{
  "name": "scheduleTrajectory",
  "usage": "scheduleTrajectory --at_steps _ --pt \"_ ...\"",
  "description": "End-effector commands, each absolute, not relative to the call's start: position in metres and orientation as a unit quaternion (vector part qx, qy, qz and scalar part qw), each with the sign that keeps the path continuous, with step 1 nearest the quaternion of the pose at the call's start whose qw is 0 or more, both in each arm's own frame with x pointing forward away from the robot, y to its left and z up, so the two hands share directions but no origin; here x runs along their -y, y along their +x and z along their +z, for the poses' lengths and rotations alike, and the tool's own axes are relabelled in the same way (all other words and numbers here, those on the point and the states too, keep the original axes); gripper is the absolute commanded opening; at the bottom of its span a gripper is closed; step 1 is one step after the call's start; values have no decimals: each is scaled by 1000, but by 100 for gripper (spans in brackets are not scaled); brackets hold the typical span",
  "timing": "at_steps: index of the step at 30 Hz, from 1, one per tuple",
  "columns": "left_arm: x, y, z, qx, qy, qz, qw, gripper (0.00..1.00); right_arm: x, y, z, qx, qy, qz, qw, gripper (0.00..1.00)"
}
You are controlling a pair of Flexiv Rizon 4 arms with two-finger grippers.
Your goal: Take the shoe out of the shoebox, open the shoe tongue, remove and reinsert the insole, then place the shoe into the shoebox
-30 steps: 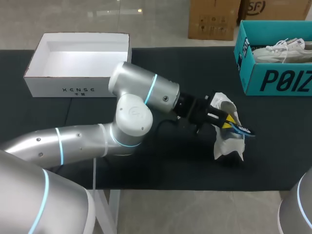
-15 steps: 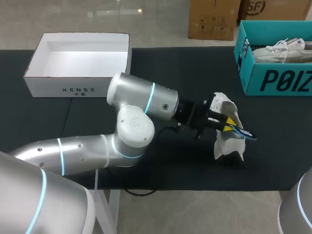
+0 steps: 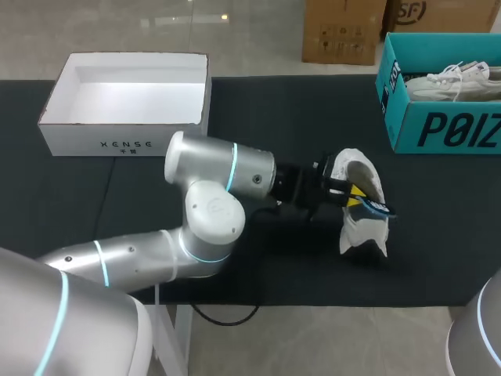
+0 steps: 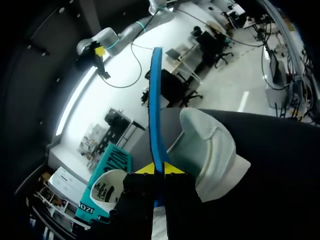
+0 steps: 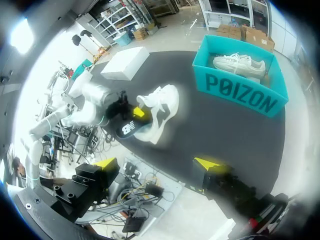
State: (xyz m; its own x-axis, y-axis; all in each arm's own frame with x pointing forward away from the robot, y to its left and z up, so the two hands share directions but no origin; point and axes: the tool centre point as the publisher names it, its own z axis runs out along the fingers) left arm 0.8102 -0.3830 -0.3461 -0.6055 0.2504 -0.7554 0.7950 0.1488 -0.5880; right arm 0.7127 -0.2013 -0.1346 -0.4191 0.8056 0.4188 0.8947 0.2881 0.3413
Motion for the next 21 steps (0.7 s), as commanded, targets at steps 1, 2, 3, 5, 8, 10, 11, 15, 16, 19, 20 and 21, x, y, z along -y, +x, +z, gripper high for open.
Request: scheduleTrajectory --at_steps 1,2,3,5,8,10,11,15,16,19,20,21 --pt "391 816 -337 -711 384 -540 236 0 202 714 -135 799 -533 -268 84 100" --pt "392 816 -336 -709 386 -542 233 0 202 714 -135 799 -533 -268 84 100" --pt "393 814 -335 -708 389 -543 230 7 202 714 -135 799 -533 -268 84 100" --pt "394 811 -333 -703 392 -549 224 42 202 714 -135 799 -533 -268 84 100" --pt "394 804 -328 -700 399 -551 217 94 202 714 -135 799 -533 -268 84 100" --pt "394 799 -326 -698 405 -552 211 91 202 714 -135 799 -533 -268 84 100" --pt "394 796 -325 -697 406 -553 208 89 202 714 -135 799 -533 -268 84 100" --pt "397 786 -323 -692 415 -558 195 49 202 714 -135 799 -533 -268 84 100" --pt "398 783 -322 -690 420 -557 191 43 202 714 -135 799 -533 -268 84 100" --pt "402 776 -322 -685 429 -560 180 11 202 714 -135 799 -533 -268 84 100" --pt "403 774 -323 -685 431 -560 178 0 202 714 -135 799 -533 -268 84 100" --pt "403 773 -323 -685 431 -560 175 0 202 714 -135 799 -533 -268 84 100"
